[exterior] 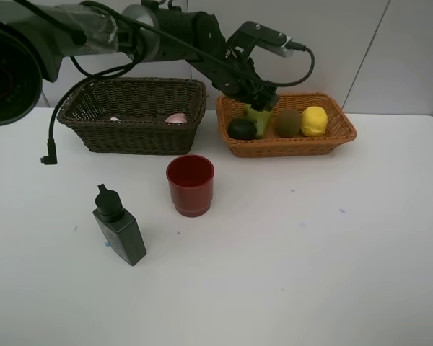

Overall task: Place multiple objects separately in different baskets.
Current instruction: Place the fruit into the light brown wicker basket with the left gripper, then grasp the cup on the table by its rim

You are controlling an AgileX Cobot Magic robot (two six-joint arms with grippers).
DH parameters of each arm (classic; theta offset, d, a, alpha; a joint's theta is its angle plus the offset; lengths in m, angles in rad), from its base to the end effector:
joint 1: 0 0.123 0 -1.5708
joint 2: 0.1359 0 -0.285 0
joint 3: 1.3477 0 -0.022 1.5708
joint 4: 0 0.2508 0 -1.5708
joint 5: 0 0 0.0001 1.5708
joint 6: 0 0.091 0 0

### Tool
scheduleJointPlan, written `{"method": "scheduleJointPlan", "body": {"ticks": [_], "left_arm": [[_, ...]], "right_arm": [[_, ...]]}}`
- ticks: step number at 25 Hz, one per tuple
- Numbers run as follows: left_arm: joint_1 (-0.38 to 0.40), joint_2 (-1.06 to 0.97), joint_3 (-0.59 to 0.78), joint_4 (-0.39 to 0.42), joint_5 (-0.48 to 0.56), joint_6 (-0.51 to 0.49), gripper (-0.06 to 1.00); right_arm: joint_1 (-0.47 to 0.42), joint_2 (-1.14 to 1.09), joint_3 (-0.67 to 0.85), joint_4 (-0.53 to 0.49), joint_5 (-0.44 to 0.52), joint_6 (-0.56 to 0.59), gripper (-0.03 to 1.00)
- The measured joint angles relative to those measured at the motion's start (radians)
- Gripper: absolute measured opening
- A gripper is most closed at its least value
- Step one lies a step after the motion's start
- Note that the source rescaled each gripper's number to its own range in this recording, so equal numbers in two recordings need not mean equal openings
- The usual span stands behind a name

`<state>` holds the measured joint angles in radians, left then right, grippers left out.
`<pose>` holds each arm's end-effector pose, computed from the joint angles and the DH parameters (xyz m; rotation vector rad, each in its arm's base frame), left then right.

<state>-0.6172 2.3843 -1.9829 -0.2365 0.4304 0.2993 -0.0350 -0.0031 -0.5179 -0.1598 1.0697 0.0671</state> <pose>0.4387 -0.3222 0.1716 0.8479 2.1718 -0.3834 -0.0088 -0.0124 0.2823 0.1136 2.0231 -0.1704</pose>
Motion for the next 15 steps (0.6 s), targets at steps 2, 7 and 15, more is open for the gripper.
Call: {"method": "scheduleJointPlan", "body": {"ticks": [2,7,15], "left_arm": [[0.0,0.0,0.0,-0.002,-0.003,0.0,0.98],[0.0,0.0,0.0,-0.008,-0.01,0.0,0.98],[0.0,-0.012,0.0,-0.01,0.03,-0.001,0.98]], "right_arm": [[0.0,0.0,0.0,0.0,0.0,0.0,1.0],[0.0,0.0,0.0,0.0,0.0,0.0,1.0],[0.0,0.0,0.0,0.0,0.0,0.0,1.0]]}}
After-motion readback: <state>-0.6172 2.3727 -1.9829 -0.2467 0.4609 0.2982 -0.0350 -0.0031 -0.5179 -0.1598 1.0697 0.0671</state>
